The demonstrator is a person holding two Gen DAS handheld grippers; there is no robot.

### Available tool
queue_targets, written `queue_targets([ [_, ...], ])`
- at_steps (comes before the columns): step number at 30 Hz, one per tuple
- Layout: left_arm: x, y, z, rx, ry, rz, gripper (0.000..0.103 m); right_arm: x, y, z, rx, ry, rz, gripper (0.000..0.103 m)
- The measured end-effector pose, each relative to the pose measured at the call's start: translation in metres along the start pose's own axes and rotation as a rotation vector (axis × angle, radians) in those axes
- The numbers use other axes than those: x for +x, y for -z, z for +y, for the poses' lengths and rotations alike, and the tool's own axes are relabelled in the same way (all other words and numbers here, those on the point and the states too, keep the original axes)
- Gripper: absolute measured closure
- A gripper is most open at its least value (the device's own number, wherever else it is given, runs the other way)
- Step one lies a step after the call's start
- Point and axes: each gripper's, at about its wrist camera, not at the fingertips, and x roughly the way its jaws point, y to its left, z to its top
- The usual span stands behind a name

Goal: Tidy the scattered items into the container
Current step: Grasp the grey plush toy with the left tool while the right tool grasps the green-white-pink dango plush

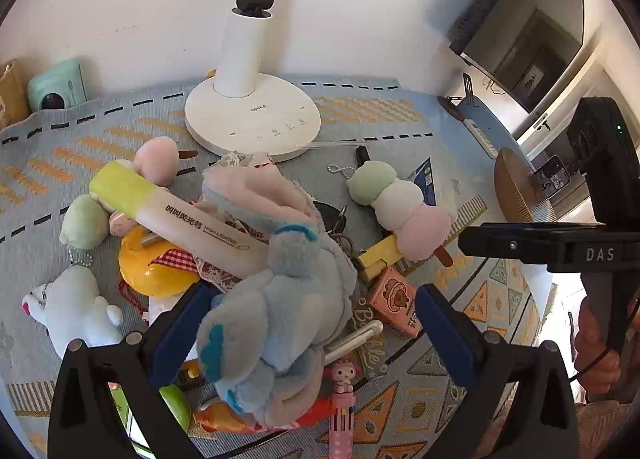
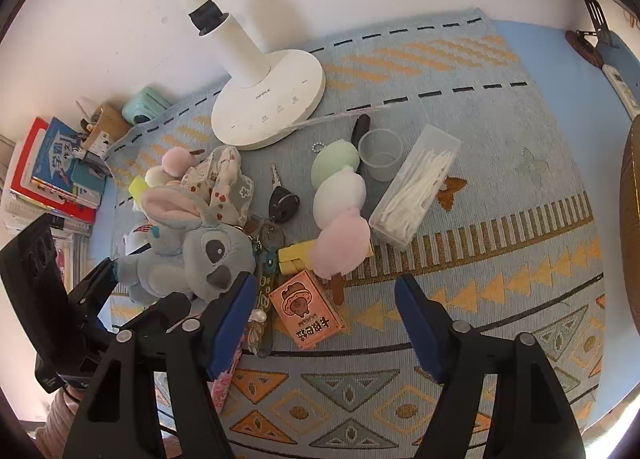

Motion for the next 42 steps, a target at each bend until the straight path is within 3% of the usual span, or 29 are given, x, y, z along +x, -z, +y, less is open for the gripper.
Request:
queue_targets([
  [3,0.003,0.001,0.001,-0.003,-0.007,0.003,0.001,0.012,-0.006,0.002,0.005,-0.005,0.017,0.044],
  [4,0.004,0.002,0.002,0.001,-0.018,-0.001,0.001,0.015,-0.008,0.000,0.011,-0.011,0.020,0.053],
  [5,0.004,0.002,0.002,0.006,-0.029,-0.005,0.001,0.018,-0.009,0.000,0.011,-0.013,0.021,0.055],
  [8,0.009,0.003,0.006,0.001,-0.025,0.007,0.004,0.026,-0.013,-0.002,0.018,0.017,0.023,0.055],
  [13,0.015,0.000,0.009,-0.048,0.020,-0.007,0.004,0.034,-0.022,-0.003,0.039,-0.024,0.032,0.055],
  [18,0.026,-0.004,0.002,-0.010,-0.015,-0.007,0.005,0.055,-0.032,-0.007,0.085,-0.052,0.059,0.055],
  [19,0.028,-0.003,0.002,-0.004,-0.023,-0.011,0.011,0.056,-0.033,-0.008,0.092,-0.055,0.055,0.055],
  [20,0.029,-0.003,0.002,0.004,-0.038,-0.014,0.025,0.057,-0.034,-0.008,0.094,-0.051,0.053,0.054],
  [23,0.030,-0.005,0.003,0.010,-0.018,-0.012,0.038,0.060,-0.037,-0.008,0.101,-0.049,0.051,0.051],
  [27,0.023,-0.003,0.001,0.005,-0.001,-0.007,0.043,0.058,-0.039,-0.003,0.087,-0.055,0.048,0.048],
  [29,0.014,-0.001,0.001,0.008,-0.008,-0.022,0.052,0.053,-0.038,-0.001,0.059,-0.035,0.024,0.048],
  [33,0.005,-0.002,0.009,-0.019,-0.002,-0.028,0.052,0.035,-0.040,0.006,-0.020,0.028,-0.042,0.041],
  [35,0.006,-0.003,0.011,-0.029,0.011,-0.025,0.052,0.030,-0.045,0.008,-0.055,0.059,-0.073,0.031],
  [42,0.016,-0.002,0.005,-0.002,0.025,-0.006,0.053,0.059,-0.066,0.025,-0.183,0.100,-0.022,0.031],
])
